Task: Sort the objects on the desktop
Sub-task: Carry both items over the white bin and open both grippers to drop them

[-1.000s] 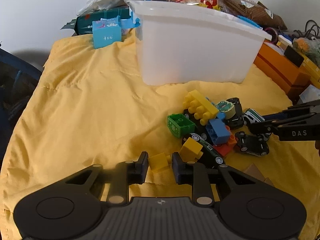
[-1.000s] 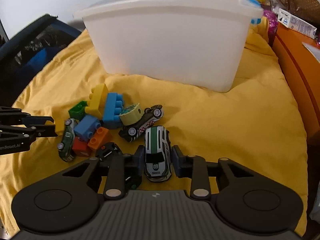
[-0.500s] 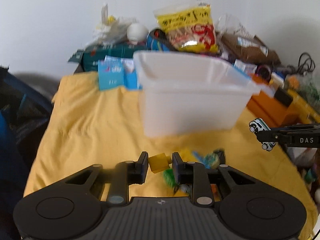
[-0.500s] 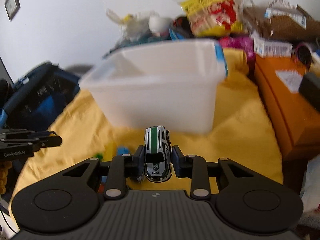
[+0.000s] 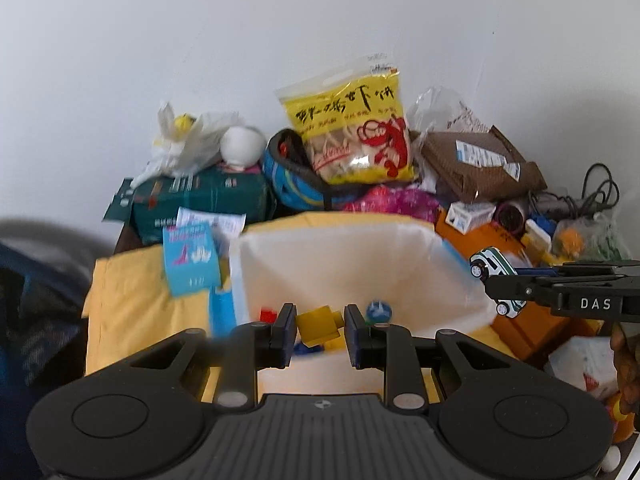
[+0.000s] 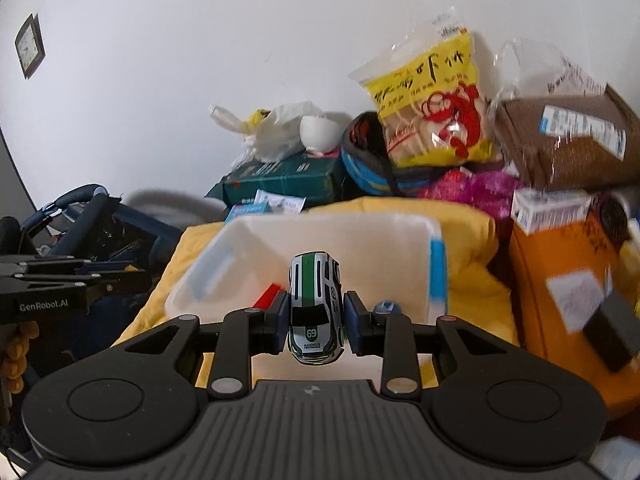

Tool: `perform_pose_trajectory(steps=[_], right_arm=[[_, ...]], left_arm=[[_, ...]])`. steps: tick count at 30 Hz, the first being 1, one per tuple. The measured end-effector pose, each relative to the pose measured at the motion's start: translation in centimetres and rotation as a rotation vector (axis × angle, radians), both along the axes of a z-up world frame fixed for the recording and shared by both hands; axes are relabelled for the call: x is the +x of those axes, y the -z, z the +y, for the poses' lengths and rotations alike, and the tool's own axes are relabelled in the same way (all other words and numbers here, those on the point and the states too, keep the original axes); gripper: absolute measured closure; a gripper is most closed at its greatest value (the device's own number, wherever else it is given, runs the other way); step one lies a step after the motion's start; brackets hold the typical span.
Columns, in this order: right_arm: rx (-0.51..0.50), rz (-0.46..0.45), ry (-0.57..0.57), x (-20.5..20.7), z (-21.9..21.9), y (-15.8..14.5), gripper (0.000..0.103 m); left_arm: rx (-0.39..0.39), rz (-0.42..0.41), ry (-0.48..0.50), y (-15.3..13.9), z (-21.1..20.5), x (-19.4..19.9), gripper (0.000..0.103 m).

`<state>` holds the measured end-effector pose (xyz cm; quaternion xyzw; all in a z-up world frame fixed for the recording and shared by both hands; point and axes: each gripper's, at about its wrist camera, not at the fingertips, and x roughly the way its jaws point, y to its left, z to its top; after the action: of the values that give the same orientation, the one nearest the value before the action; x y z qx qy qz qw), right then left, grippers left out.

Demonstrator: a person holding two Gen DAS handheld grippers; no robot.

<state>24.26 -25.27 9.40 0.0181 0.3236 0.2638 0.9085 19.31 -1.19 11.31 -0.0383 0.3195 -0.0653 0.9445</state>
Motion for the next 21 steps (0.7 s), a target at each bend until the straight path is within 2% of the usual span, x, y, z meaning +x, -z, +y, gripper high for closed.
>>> perform_pose_trajectory(steps=[7, 14, 21], right_arm=[[-0.008, 0.05, -0.007, 3.4, 0.6, -1.2, 0.071], [-0.042, 0.174, -0.007, 7.0, 1.7, -0.5, 0.071], [-0.125, 0.227, -0.03, 8.4, 3.1, 1.0, 0.071]], left_arm=[[0.01, 0.049, 0.011, -1.8, 0.1, 4.2, 0.074], [-0.01, 0.175, 0.022, -1.0, 0.2, 8.2, 0.074], [0.003, 0.224, 0.01, -0.1, 0.2, 10.3, 0.074]])
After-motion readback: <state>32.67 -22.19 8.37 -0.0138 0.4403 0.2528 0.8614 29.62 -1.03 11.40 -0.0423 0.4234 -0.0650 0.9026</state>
